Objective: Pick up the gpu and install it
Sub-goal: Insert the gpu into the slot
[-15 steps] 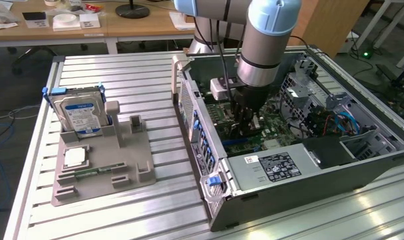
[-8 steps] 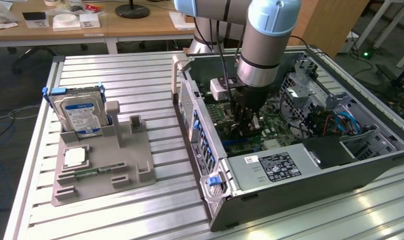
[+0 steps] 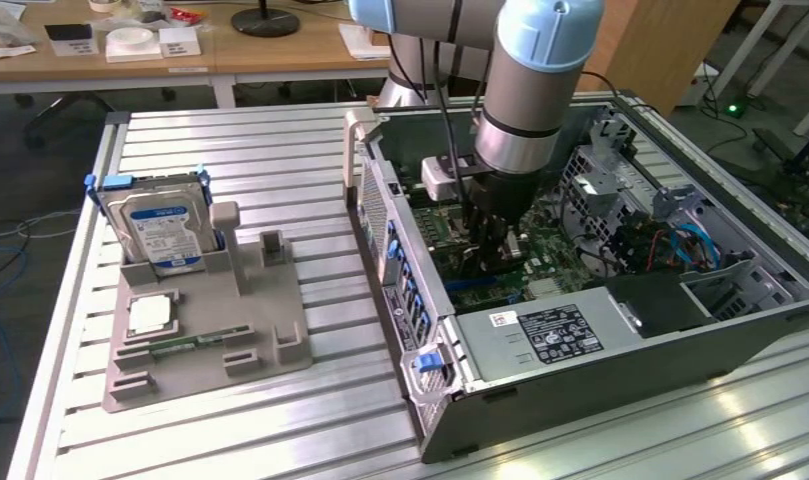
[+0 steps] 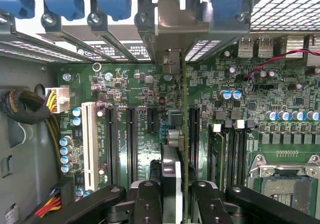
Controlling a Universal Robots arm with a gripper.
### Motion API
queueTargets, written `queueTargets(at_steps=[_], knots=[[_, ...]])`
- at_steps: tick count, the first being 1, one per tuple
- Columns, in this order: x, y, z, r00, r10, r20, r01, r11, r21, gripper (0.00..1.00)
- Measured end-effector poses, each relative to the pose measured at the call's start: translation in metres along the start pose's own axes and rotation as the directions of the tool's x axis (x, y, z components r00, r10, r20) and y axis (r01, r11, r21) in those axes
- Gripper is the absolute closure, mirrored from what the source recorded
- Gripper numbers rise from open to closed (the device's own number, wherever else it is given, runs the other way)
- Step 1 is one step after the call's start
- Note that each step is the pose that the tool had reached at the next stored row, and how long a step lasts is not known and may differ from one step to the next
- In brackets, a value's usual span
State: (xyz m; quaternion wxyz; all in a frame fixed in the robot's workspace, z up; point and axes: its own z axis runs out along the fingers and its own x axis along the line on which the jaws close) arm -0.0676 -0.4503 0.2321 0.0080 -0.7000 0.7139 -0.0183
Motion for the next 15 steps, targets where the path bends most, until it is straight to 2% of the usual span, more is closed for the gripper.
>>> queueTargets(at_steps=[15], knots=[[0.0,-0.0006,-0.0023,0.9999,0.013,-0.0004,-0.013,0.9999,0.0003,0.72]])
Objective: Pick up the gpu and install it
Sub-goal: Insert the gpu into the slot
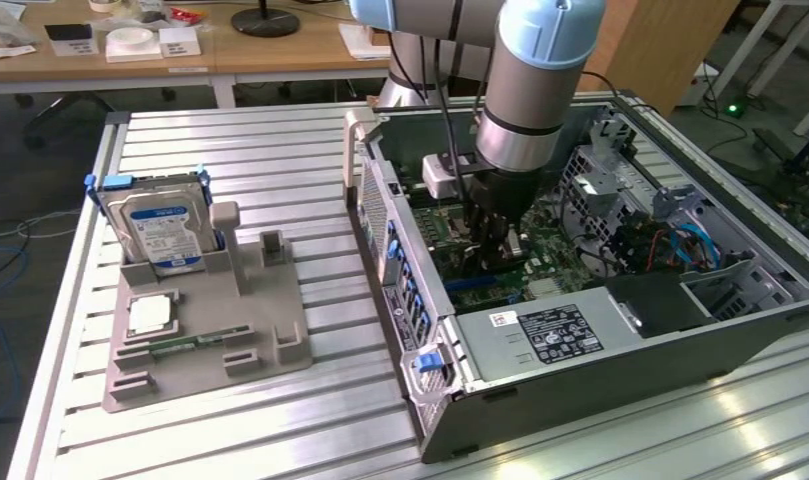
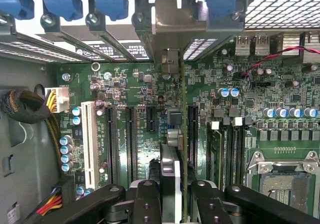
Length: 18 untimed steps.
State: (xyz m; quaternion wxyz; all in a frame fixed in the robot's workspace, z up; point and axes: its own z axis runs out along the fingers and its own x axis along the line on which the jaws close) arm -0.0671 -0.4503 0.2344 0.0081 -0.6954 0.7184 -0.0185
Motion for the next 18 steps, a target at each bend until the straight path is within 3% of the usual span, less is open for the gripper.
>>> queueTargets(at_steps=[18], knots=[[0.0,0.0013,0.0015,1.0,0.001,0.0001,-0.001,1.0,0.0,0.72]])
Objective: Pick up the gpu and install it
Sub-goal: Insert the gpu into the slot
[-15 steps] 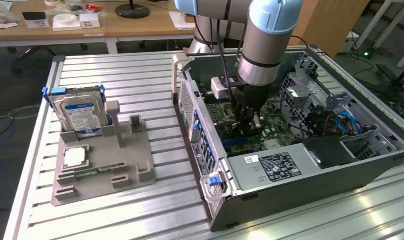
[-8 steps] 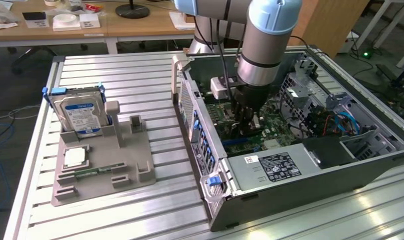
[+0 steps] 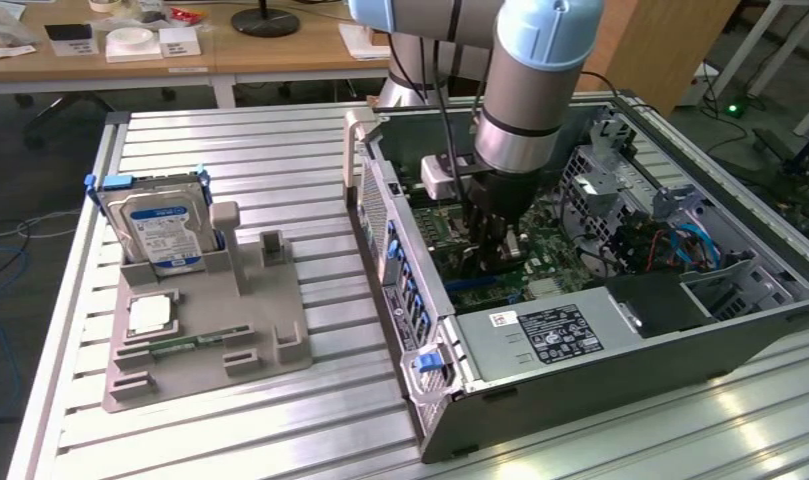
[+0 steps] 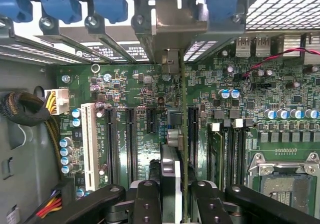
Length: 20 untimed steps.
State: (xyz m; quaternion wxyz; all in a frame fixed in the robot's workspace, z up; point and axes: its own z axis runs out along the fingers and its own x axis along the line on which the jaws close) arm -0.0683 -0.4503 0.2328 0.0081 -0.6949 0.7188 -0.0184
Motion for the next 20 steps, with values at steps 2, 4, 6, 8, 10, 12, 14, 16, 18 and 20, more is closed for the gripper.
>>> queueTargets(at_steps=[2,4,6,8,10,12,14,16,18,20], knots=[[0.0,0.0,0.0006,1.0,0.0,0.0,0.0,1.0,-0.0001,0.72],[0.0,0.0001,0.0013,1.0,0.0,-0.0001,0.0,1.0,-0.0001,0.72],[0.0,0.0001,0.0021,1.0,0.0,-0.0001,0.0,1.0,-0.0001,0.72],[0.0,0.0001,0.0031,1.0,0.001,-0.0001,-0.001,1.0,-0.0001,0.72],[-0.0001,0.0002,0.0042,1.0,0.001,-0.0001,-0.001,1.0,-0.0001,0.72],[0.0,0.0002,0.0053,1.0,0.001,-0.0002,-0.001,1.0,-0.0001,0.72],[0.0,0.0002,0.0058,1.0,0.001,-0.0006,-0.001,1.0,-0.0003,0.72],[0.0,0.0002,0.0062,1.0,0.002,-0.0007,-0.002,1.0,-0.0002,0.72],[0.0,0.0003,0.0065,1.0,0.002,-0.0005,-0.002,1.0,-0.0002,0.72],[-0.0001,0.0002,0.0066,1.0,0.002,-0.0002,-0.002,1.0,-0.0001,0.72]])
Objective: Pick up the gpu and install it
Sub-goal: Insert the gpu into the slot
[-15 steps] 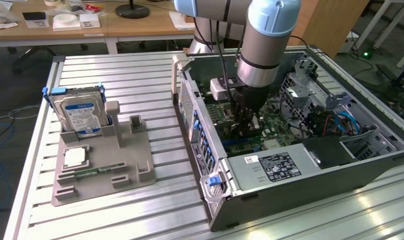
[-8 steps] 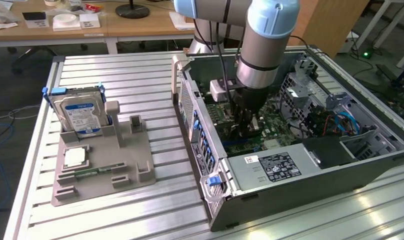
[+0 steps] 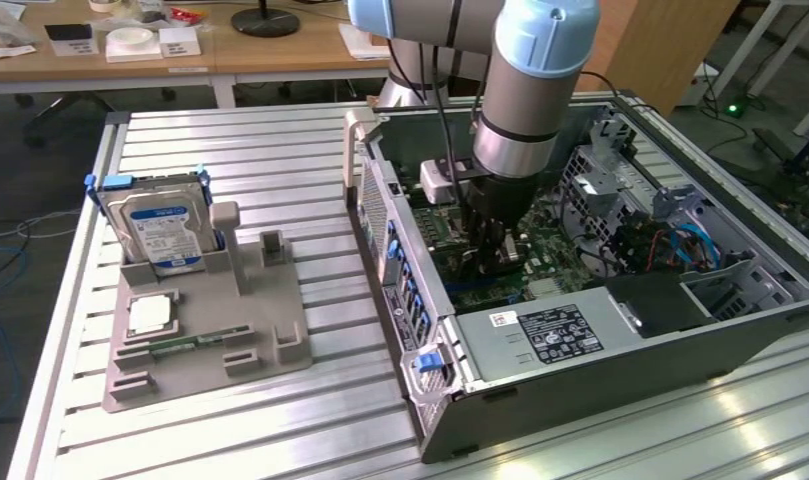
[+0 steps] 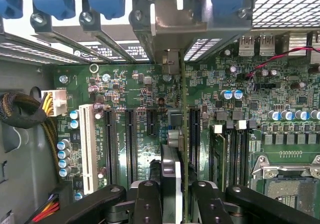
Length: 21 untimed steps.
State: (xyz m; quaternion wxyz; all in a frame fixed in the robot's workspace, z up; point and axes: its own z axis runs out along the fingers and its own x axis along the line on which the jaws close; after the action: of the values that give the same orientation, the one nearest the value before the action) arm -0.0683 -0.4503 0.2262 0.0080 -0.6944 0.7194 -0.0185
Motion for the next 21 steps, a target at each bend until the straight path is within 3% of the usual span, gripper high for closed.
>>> queueTargets(at_steps=[14,15,21], knots=[[0.0,-0.0001,-0.0034,1.0,0.0,0.0001,0.0,1.0,0.0001,0.72],[0.0001,-0.0001,-0.0033,1.0,0.0,-0.009,0.0,1.0,0.0003,0.72],[0.0,0.0002,-0.0024,1.0,0.0,-0.009,0.0,1.0,0.0004,0.72]])
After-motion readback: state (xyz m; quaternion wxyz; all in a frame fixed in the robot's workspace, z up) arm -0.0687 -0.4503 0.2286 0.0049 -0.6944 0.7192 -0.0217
